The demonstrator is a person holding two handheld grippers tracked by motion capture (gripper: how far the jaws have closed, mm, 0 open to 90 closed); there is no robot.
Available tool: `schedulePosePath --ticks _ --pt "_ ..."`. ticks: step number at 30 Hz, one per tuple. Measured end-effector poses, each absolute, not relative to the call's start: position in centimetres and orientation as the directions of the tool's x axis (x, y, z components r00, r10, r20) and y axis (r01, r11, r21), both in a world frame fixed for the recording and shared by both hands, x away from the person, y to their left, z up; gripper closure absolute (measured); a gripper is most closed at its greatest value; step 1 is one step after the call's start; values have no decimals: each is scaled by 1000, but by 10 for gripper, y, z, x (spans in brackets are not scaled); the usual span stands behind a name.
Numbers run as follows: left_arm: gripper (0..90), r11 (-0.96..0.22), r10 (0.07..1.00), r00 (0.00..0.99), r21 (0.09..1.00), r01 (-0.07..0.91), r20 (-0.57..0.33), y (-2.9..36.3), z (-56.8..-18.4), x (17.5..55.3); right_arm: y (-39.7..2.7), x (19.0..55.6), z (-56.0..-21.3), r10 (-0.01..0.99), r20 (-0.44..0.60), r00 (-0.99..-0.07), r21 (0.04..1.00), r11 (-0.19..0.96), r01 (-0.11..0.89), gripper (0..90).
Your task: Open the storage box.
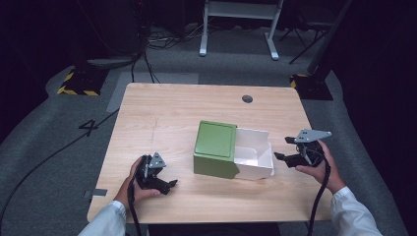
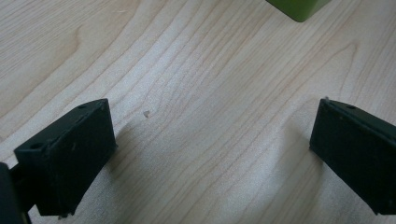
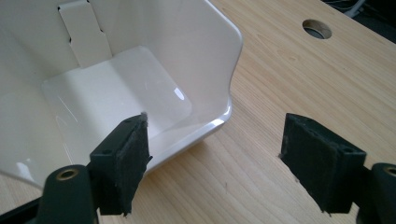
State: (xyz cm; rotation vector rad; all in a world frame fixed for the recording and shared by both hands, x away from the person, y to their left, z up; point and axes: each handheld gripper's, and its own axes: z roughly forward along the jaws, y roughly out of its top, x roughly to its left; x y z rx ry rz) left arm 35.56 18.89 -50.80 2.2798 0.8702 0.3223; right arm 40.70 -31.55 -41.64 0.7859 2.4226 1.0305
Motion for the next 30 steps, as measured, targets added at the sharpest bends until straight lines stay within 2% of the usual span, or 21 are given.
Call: schedulePosePath --ticks 14,30 --pt "2 -554 665 747 666 499 -7 189 -508 356 -336 388 -428 642 -151 -752 726 588 356 219" --pt "2 -555 664 748 665 499 -7 189 -508 356 -359 372 -462 664 -153 -732 690 602 402 211"
